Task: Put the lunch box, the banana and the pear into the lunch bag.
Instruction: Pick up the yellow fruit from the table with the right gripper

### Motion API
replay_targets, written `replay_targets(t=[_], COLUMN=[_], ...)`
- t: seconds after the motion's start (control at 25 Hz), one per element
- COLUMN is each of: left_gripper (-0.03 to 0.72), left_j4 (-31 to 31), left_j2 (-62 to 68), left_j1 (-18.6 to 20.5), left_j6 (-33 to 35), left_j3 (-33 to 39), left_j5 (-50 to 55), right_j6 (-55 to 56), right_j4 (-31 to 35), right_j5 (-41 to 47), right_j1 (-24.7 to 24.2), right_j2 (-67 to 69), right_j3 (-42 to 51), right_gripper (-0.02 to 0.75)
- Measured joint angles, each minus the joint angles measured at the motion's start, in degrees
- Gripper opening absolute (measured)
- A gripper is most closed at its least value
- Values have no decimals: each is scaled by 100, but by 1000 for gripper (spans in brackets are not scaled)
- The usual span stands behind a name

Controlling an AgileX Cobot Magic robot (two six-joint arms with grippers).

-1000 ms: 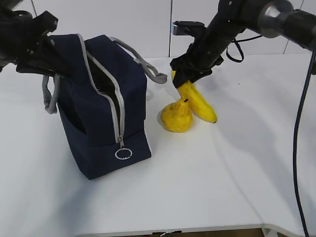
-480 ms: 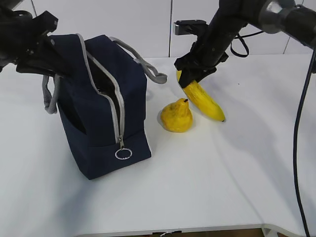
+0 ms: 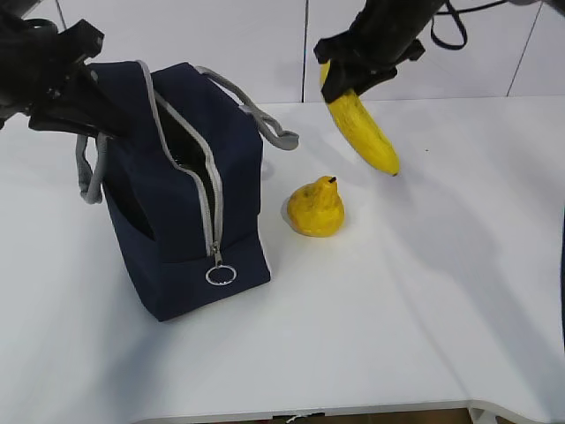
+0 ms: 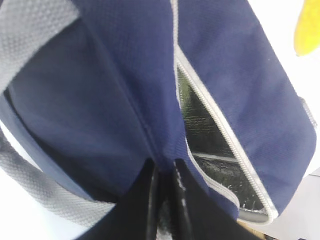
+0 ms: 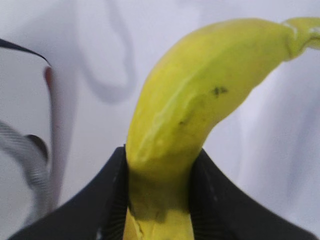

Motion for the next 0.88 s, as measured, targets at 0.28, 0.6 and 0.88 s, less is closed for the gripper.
replay_targets(t=[0.28, 0.6, 0.88], left_gripper=[-1, -1, -1], left_j4=[0, -8, -158], left_j2=[0, 0, 0], left_j1=[0, 0, 0], left_j6=[0, 0, 82], left_j3=[0, 0, 0], left_j5=[0, 0, 0], right_j6=[357, 691, 694], right_j4=[204, 1075, 2099], right_j5=[21, 80, 84], right_j1=[0, 0, 0], right_j2=[-554, -1013, -1396], right_j3=[-40, -40, -13], right_gripper=[272, 272, 272])
